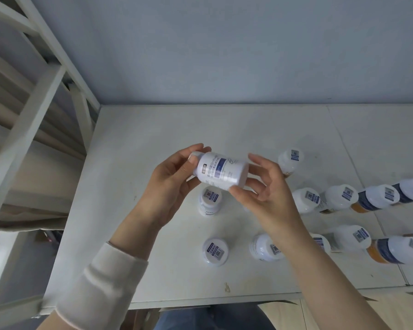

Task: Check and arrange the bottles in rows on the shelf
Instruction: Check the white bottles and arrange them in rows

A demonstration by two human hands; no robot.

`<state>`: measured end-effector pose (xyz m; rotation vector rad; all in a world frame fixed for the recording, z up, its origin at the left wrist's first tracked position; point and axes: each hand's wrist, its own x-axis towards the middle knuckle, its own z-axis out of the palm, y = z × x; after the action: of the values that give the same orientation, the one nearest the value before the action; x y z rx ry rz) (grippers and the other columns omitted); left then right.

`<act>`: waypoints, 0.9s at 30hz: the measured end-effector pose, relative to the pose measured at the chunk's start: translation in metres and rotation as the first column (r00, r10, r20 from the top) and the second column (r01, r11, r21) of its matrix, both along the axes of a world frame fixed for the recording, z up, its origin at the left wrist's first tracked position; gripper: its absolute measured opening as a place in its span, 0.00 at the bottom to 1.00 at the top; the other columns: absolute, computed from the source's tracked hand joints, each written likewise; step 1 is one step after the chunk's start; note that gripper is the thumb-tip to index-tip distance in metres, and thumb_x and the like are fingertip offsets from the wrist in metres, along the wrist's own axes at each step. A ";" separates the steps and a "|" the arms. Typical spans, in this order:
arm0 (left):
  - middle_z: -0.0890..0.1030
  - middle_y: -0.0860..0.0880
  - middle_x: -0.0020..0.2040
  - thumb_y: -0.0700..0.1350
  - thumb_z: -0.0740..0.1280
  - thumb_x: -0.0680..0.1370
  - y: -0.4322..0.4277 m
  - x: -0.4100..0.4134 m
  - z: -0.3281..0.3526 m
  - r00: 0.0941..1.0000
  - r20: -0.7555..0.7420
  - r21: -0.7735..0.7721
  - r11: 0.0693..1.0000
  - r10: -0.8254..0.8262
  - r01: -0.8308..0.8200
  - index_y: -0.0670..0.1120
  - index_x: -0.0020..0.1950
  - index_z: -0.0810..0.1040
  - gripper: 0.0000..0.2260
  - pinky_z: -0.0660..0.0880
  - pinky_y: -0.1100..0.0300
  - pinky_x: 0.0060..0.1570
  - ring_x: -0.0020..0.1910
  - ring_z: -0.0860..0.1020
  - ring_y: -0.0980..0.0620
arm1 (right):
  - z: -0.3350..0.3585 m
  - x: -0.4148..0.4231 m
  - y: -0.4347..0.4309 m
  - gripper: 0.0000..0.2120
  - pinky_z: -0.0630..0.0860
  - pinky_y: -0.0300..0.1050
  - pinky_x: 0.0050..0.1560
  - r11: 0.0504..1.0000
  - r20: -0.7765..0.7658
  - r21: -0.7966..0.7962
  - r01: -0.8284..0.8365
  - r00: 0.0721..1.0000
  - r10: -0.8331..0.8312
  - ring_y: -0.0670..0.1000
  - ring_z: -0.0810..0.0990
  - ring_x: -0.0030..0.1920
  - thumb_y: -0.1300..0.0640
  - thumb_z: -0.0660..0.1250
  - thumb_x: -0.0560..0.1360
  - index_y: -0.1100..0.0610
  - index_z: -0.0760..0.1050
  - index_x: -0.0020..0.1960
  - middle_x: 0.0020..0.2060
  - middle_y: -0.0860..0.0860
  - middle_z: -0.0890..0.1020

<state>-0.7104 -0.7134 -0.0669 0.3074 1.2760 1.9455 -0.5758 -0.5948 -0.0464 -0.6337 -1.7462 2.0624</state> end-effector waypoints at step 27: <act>0.76 0.47 0.55 0.36 0.71 0.72 0.033 -0.046 -0.017 0.477 -0.763 -0.548 0.828 -0.436 -0.119 0.46 0.58 0.78 0.16 0.72 0.69 0.54 0.50 0.75 0.53 | 0.006 -0.026 0.036 0.25 0.69 0.46 0.57 0.345 0.522 0.830 -0.438 0.828 -0.206 0.57 0.69 0.63 0.56 0.70 0.72 0.59 0.68 0.66 0.61 0.57 0.70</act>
<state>-0.7559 -0.6803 -0.0839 1.2042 2.2765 1.0934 -0.6017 -0.5585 -0.0407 -0.7063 -2.9438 0.4953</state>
